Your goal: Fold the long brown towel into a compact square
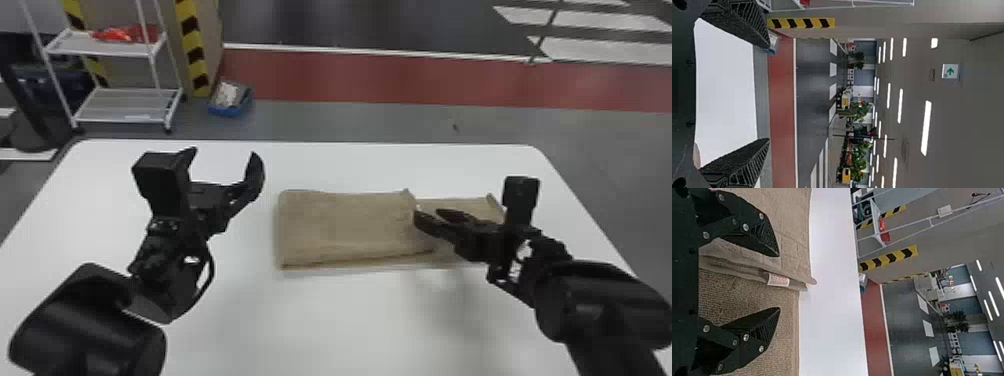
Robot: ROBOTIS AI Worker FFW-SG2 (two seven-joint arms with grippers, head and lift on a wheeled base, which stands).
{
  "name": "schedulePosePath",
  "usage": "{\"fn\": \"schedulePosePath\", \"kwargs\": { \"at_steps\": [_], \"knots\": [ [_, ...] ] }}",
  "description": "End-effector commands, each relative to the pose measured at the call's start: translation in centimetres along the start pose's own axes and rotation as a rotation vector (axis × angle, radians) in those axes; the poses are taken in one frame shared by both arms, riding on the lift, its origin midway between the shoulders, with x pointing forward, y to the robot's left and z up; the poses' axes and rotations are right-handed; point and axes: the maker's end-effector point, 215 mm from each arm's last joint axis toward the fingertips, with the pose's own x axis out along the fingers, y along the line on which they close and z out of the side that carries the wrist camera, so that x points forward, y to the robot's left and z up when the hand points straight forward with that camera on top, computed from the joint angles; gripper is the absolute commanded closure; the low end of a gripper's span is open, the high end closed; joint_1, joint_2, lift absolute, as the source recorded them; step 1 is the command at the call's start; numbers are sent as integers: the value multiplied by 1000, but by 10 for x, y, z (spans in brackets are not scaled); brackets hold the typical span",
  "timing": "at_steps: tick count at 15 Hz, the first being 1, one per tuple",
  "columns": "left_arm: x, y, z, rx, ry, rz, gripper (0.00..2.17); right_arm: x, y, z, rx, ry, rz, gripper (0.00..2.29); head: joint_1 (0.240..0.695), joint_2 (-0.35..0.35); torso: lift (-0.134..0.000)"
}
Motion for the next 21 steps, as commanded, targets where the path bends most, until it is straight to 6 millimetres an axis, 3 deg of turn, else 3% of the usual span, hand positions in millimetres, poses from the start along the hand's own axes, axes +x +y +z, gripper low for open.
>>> {"fn": "schedulePosePath", "kwargs": {
  "at_steps": [1,3,5,12,13,14,18,21],
  "knots": [
    [-1,-2,4,-5,-11,-4,46,0,-1,-6,6,20,-3,660,695,-97,-124],
    [-2,-5,7,-10,-21,-10,46,1,0,-7,6,28,-1,687,695,-99,-124],
    [-2,-10,8,-11,-23,-19,46,1,1,-6,7,29,-1,940,695,-101,-124],
    [-6,-11,13,-19,-31,-21,46,3,5,-8,17,40,6,977,695,-102,-124],
    [-6,-12,14,-21,-34,-22,46,3,6,-7,23,38,10,1166,695,-102,-124],
    [-7,-12,14,-22,-32,-21,46,2,8,-8,27,36,16,1204,695,-102,-124],
    [-10,-12,14,-25,-33,-21,46,-6,21,5,9,-2,36,1200,695,-98,-124],
    [-11,-13,15,-26,-33,-23,46,-21,34,27,-5,-56,55,1200,695,-92,-124]
  ]
}}
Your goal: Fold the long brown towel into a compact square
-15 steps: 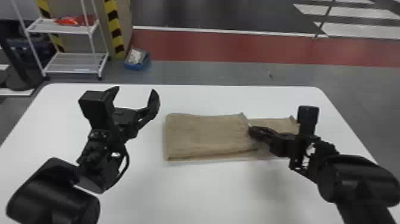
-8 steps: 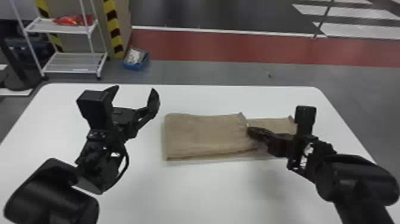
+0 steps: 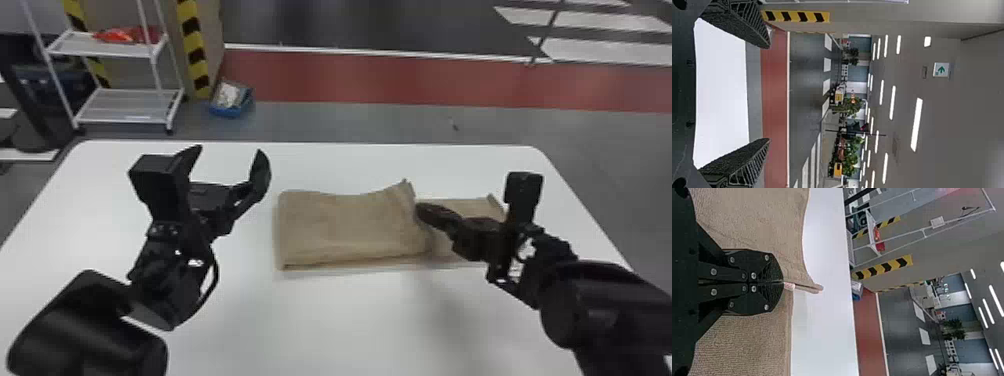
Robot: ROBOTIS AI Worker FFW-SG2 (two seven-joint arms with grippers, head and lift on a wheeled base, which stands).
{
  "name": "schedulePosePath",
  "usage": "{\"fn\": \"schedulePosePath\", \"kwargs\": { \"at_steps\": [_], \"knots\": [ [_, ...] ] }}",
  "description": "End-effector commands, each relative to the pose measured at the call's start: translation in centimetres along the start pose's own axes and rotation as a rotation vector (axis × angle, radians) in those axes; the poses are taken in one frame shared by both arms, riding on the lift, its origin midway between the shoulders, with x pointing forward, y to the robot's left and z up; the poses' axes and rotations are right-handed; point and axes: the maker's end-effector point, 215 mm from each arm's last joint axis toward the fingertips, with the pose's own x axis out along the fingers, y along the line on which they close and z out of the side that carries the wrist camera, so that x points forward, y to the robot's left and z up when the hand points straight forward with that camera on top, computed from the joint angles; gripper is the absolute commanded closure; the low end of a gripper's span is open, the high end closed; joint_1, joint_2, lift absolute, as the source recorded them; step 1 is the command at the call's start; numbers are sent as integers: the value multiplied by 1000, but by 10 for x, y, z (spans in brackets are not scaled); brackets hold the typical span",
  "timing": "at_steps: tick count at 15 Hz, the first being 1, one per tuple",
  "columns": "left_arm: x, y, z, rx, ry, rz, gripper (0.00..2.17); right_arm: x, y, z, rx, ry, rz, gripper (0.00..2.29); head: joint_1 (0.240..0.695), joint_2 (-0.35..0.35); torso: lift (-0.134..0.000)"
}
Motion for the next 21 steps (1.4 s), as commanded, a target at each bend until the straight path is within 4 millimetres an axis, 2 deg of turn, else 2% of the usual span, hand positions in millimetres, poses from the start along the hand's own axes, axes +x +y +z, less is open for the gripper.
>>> {"fn": "schedulePosePath", "kwargs": {
  "at_steps": [1,3,4,5,6,7,9,10,12,13,16,17,18,19,21],
  "knots": [
    [0,-1,1,0,1,-2,46,-16,3,19,-6,-41,0,1204,695,-91,-124],
    [-2,-2,0,0,4,-3,46,-44,-14,46,35,-98,-17,1200,695,-96,-124],
    [-3,-1,2,0,0,-1,46,-63,-33,52,53,-110,-42,1200,695,-105,-124],
    [-3,0,6,0,-7,-2,46,-71,-43,55,49,-113,-59,1200,695,-114,-124],
    [-3,0,7,2,-8,-4,46,-73,-57,45,41,-84,-94,1200,694,-129,-124],
    [-3,0,5,5,-5,-5,46,-67,-61,29,45,-49,-101,1204,690,-142,-124],
    [-4,-7,2,7,3,-15,66,-44,-55,-8,43,26,-95,1200,695,-170,-124],
    [-4,-9,2,11,3,-18,66,-39,-51,-10,42,31,-88,1200,695,-170,-124],
    [-6,-10,-3,23,25,-18,66,-45,-50,8,49,-10,-82,1200,695,-165,-124],
    [-7,-8,0,23,19,-16,66,-55,-54,24,50,-45,-88,1200,695,-160,-124],
    [-6,-5,2,21,17,-9,66,-92,-81,59,72,-124,-123,1200,695,-173,-124],
    [-6,-5,2,21,17,-9,66,-106,-98,66,77,-139,-147,1200,695,-189,-124],
    [-6,-5,2,21,17,-9,66,-110,-113,63,80,-129,-171,1200,690,-201,-124],
    [-7,-6,2,20,17,-10,66,-107,-121,52,84,-102,-176,1200,685,-216,-124],
    [-7,-10,-1,19,21,-15,66,-91,-117,28,80,-62,-167,1200,684,-238,-124]
  ]
}}
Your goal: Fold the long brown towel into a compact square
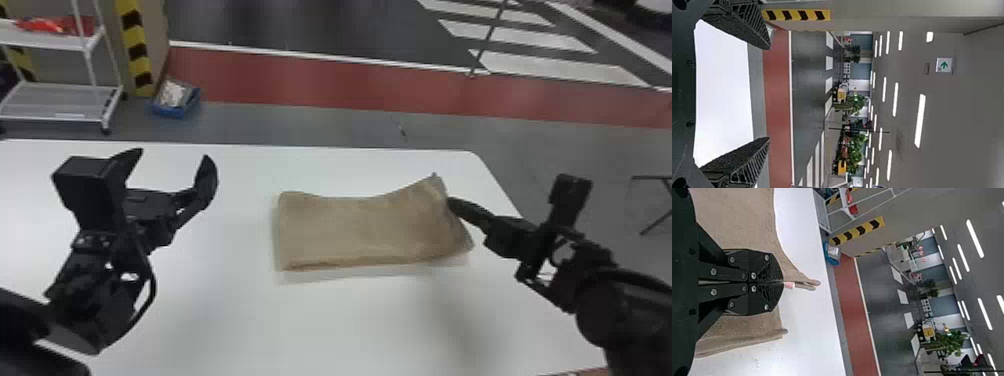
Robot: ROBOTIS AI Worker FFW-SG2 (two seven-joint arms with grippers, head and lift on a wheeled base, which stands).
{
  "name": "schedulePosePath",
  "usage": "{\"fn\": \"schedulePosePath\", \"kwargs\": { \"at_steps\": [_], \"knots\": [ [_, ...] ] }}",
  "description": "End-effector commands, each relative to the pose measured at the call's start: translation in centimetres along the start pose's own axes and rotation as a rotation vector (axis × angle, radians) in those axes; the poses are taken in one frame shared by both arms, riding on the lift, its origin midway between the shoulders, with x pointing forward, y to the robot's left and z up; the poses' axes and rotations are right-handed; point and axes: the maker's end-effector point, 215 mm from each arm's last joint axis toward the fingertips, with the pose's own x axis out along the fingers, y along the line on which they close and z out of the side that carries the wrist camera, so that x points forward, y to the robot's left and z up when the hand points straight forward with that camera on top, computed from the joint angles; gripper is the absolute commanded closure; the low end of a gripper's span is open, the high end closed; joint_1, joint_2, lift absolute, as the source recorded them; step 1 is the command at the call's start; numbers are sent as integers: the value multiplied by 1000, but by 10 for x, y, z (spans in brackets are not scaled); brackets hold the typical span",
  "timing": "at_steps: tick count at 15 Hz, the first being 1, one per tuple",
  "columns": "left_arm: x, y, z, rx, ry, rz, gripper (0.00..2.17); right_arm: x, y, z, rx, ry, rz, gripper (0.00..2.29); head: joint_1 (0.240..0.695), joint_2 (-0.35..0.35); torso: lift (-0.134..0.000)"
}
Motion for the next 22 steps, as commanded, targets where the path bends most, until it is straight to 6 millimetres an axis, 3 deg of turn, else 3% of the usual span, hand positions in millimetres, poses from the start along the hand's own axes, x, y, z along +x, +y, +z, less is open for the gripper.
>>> {"fn": "schedulePosePath", "kwargs": {
  "at_steps": [1,3,5,7,9,10,12,15,17,19,22],
  "knots": [
    [-1,-4,-2,2,2,-4,66,12,2,-26,3,38,4,1200,693,-244,-124],
    [-2,-3,-5,3,10,-2,66,15,6,-24,2,31,12,1200,695,-241,-124],
    [-2,2,-6,4,12,5,66,6,12,0,11,-24,31,1200,695,-235,-124],
    [-3,4,-7,7,13,8,66,-10,-3,25,6,-73,1,1200,695,-230,-124],
    [-3,6,-6,9,13,10,93,-19,-20,37,32,-98,-17,1200,689,-242,-124],
    [-2,6,-5,9,11,10,97,-19,-23,33,29,-91,-25,1200,684,-250,-124],
    [-2,4,-6,8,11,8,93,-14,-36,6,60,-46,-35,1200,679,-262,-124],
    [-2,3,-5,5,10,7,93,2,-38,-20,57,-8,-39,1200,695,-274,-124],
    [-2,4,-5,7,13,8,90,4,-32,-15,59,-17,-24,1200,695,-272,-124],
    [-2,5,-5,8,11,10,90,-6,-28,8,50,-62,-15,1200,695,-267,-124],
    [-2,6,-6,9,13,11,90,-19,-41,34,60,-102,-32,1200,694,-267,-124]
  ]
}}
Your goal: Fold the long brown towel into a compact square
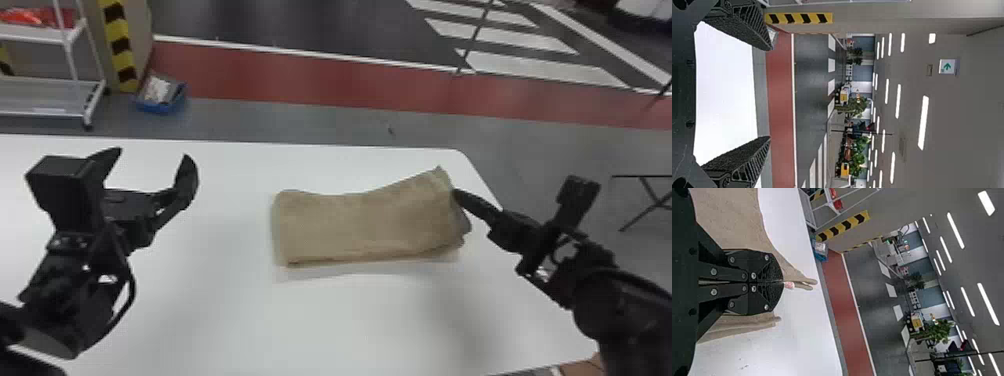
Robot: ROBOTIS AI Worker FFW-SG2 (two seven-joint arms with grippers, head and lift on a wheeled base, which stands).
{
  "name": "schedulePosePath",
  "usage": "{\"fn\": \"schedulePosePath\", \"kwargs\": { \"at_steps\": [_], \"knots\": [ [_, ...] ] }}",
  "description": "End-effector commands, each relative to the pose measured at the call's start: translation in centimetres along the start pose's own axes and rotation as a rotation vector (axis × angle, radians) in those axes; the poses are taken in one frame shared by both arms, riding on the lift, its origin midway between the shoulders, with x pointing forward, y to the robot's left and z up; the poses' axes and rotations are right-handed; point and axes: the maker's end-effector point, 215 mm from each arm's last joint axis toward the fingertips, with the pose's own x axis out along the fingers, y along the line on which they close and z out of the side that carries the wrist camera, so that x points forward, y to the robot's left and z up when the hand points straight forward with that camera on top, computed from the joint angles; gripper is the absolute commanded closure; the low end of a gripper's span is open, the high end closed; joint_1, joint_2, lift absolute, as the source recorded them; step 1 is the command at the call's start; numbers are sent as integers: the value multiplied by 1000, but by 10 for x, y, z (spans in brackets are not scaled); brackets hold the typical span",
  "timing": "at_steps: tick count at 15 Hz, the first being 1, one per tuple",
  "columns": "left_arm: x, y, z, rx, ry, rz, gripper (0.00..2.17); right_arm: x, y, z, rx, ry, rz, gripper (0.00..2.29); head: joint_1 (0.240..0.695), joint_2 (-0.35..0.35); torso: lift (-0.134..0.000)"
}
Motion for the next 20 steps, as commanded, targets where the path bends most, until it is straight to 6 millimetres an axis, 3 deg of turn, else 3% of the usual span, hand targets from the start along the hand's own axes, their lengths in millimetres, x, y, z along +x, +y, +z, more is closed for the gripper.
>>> {"fn": "schedulePosePath", "kwargs": {
  "at_steps": [1,3,6,8,9,10,11,16,20],
  "knots": [
    [0,-1,-1,0,2,-1,90,-7,-16,15,2,-19,-26,1200,688,-272,-124],
    [0,-1,-1,-1,2,-1,90,-8,-35,0,9,2,-56,1200,679,-289,-124],
    [0,-3,-2,-1,5,-4,90,-2,-50,-28,14,51,-82,1200,687,-307,-124],
    [0,-3,-2,4,7,-3,90,2,-57,-35,-21,60,-111,1187,695,-314,-124],
    [0,-2,-2,5,7,-2,90,4,-58,-31,-29,45,-122,836,695,-316,-124],
    [0,-1,-2,8,7,-2,90,3,-61,-25,-43,21,-137,221,695,-318,-124],
    [0,-1,-3,6,8,-2,90,0,-59,-19,-62,1,-137,-2,695,-320,-124],
    [0,-5,-2,3,5,-8,90,-34,-80,-1,-69,-61,-202,63,695,-332,-124],
    [1,-41,-9,-37,30,-60,90,-68,-96,-9,-120,-108,-242,66,695,-350,-124]
  ]
}}
